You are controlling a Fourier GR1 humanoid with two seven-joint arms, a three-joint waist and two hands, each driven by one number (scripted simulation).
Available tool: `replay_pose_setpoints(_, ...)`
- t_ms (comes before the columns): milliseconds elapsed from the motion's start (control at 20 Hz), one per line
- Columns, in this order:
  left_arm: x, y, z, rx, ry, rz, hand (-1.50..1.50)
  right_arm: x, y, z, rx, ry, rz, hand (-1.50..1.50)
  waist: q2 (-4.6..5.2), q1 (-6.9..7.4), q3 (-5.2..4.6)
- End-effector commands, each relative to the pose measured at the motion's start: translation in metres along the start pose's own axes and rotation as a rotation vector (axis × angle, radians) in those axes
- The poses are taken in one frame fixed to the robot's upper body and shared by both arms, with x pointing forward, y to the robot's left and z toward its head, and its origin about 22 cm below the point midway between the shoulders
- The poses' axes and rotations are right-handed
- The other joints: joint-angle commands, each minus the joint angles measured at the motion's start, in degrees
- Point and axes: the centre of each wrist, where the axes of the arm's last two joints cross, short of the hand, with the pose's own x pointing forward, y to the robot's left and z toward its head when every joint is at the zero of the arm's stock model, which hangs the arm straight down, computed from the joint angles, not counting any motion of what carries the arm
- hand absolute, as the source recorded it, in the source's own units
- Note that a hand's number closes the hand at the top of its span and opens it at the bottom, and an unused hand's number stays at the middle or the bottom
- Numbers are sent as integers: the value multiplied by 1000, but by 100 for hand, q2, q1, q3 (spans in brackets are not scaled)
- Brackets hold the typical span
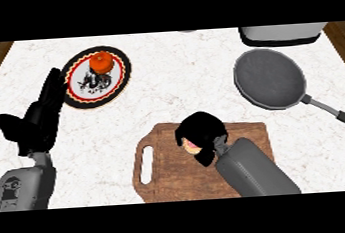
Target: Pick the cupcake from the cutting board and place it in the pan
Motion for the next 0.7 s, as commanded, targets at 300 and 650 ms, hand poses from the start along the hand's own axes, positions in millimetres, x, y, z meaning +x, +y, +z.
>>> replay_pose_setpoints(300, -3, 8, -1, -7, 10, 4, 0, 15, 12, -7, -37, 63, -31, 150, 10, 21, 0)
replay_pose_setpoints(650, 12, -10, -7, -58, -21, 4, 0, -2, -7, -8, -246, 564, -356, 150, 50, 359, 1)
